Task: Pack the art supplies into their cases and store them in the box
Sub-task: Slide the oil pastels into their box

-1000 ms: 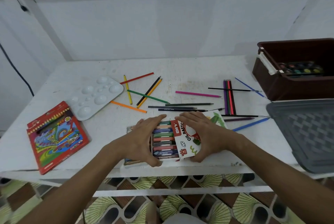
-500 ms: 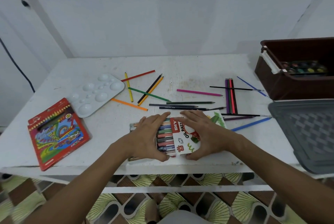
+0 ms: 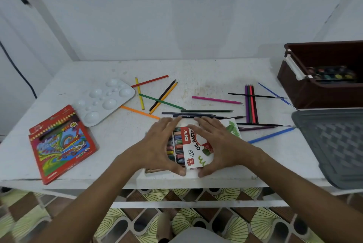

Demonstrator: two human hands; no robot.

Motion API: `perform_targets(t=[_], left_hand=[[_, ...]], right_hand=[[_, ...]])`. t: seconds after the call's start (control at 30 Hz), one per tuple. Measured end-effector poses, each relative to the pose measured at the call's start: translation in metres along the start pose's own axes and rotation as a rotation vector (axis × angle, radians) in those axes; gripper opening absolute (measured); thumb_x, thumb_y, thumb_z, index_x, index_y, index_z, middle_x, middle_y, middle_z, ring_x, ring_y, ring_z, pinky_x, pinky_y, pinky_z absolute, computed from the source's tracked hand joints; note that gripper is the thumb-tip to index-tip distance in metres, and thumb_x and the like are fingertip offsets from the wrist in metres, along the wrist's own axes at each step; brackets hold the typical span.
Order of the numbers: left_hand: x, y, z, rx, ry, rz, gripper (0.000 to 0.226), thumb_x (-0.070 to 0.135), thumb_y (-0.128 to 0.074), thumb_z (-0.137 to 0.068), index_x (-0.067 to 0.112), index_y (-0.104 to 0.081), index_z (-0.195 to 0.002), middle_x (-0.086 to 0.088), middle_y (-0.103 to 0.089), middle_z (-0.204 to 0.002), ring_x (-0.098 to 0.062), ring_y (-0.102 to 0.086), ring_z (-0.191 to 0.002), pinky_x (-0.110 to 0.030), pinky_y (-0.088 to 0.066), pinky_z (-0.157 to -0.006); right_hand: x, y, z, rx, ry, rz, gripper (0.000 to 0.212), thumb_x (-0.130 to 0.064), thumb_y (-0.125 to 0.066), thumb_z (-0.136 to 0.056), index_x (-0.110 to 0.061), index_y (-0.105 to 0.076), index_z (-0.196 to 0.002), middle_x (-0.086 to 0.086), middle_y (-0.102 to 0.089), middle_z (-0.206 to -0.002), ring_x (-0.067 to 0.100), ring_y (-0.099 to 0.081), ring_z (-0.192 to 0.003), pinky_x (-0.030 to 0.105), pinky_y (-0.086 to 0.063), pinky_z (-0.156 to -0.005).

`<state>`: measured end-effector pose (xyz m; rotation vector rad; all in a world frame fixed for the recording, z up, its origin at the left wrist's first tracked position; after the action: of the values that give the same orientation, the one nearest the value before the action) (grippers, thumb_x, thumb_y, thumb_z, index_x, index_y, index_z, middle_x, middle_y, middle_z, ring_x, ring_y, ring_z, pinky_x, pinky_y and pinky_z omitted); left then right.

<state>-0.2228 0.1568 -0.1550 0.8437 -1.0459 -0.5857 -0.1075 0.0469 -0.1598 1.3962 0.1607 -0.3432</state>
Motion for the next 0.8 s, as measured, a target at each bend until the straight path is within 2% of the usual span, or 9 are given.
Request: perform_targets(t=[0.07,0.13,0.23,0.3,0.33,0.4,0.47,0.67,0.8], left_hand=[[-0.023,0.011,0.012,0.023,0.138,0.011,0.142,0.081,-0.072,-0.038,0.039,0.007,-0.147,0.005,-0.003,-0.156,-0.021,-0.006,-0.143,-0.049,-0.021,-0.115],[-0.047,0.018,0.031,0.034,0.266,0.044,0.147,0.087,-0.067,-0.029,0.037,0.003,-0.148,0.003,-0.013,-0.152,-0.023,-0.017,-0.139,-0.048,-0.029,-0.111],[-0.068,0.011,0.057,-0.048,0.365,0.114,0.153,0.088,-0.066,-0.022,0.034,0.000,-0.148,0.003,-0.030,-0.136,-0.016,-0.038,-0.120,-0.036,-0.044,-0.098],[-0.068,0.003,0.061,-0.064,0.359,0.145,0.142,0.077,-0.076,-0.033,0.028,-0.008,-0.148,0.008,-0.043,-0.117,-0.009,-0.048,-0.098,-0.023,-0.047,-0.080],[-0.068,0.001,0.060,-0.051,0.355,0.148,0.131,0.067,-0.082,-0.043,0.024,-0.015,-0.146,0.011,-0.046,-0.108,-0.008,-0.051,-0.092,-0.021,-0.046,-0.075],[-0.064,-0.001,0.054,-0.011,0.325,0.154,0.104,0.051,-0.086,-0.055,0.023,-0.031,-0.138,0.013,-0.052,-0.099,-0.007,-0.054,-0.086,-0.021,-0.047,-0.071],[-0.057,-0.001,0.047,0.001,0.264,0.177,0.085,0.045,-0.086,-0.059,0.027,-0.043,-0.129,0.012,-0.057,-0.095,-0.007,-0.057,-0.083,-0.018,-0.044,-0.067],[-0.036,0.003,0.022,0.046,0.189,0.228,0.073,0.040,-0.088,-0.058,0.039,-0.044,-0.116,0.009,-0.059,-0.093,-0.008,-0.058,-0.081,-0.021,-0.050,-0.068],[-0.022,0.003,0.009,0.038,0.133,0.299,0.069,0.037,-0.090,-0.056,0.032,-0.053,-0.115,0.007,-0.062,-0.088,-0.009,-0.059,-0.074,-0.022,-0.050,-0.064]], right_hand=[[0.012,0.004,0.009,-0.005,-0.070,-0.006,0.130,-0.082,-0.064,-0.051,-0.040,0.014,-0.146,-0.012,0.026,-0.153,0.008,0.033,-0.136,0.031,0.026,-0.105],[0.032,0.006,0.024,-0.003,-0.185,-0.047,0.133,-0.084,-0.064,-0.048,-0.041,0.016,-0.145,-0.013,0.027,-0.153,0.012,0.032,-0.137,0.041,0.017,-0.111],[0.055,0.006,0.047,0.008,-0.308,-0.101,0.136,-0.082,-0.067,-0.044,-0.040,0.014,-0.145,-0.017,0.022,-0.153,0.015,0.024,-0.141,0.041,0.008,-0.110],[0.061,0.002,0.055,0.030,-0.335,-0.155,0.136,-0.079,-0.071,-0.044,-0.039,0.010,-0.146,-0.020,0.018,-0.152,0.013,0.017,-0.141,0.044,0.001,-0.114],[0.062,0.001,0.057,0.041,-0.342,-0.197,0.136,-0.078,-0.073,-0.043,-0.040,0.008,-0.146,-0.022,0.016,-0.152,0.013,0.015,-0.141,0.047,-0.004,-0.115],[0.064,0.000,0.056,0.057,-0.350,-0.272,0.135,-0.074,-0.076,-0.043,-0.041,0.005,-0.146,-0.023,0.015,-0.152,0.015,0.012,-0.142,0.051,-0.012,-0.114],[0.064,0.000,0.053,0.061,-0.349,-0.313,0.133,-0.068,-0.079,-0.045,-0.040,0.003,-0.146,-0.022,0.014,-0.152,0.016,0.011,-0.143,0.053,-0.016,-0.114],[0.059,0.005,0.039,0.080,-0.351,-0.336,0.131,-0.064,-0.082,-0.047,-0.037,-0.003,-0.148,-0.018,0.010,-0.153,0.018,0.011,-0.142,0.055,-0.019,-0.113],[0.054,0.006,0.032,0.107,-0.332,-0.316,0.128,-0.063,-0.082,-0.048,-0.037,-0.006,-0.148,-0.014,0.005,-0.153,0.017,0.005,-0.141,0.053,-0.022,-0.114]])
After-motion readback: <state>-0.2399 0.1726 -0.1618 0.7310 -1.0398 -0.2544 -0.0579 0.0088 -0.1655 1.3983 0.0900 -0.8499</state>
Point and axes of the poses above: each hand's wrist, its own z-axis away from the middle knuckle, its own y-axis out of the back of the hand, x = y × z, the point moved 8 cm from there along -z, towards the middle knuckle
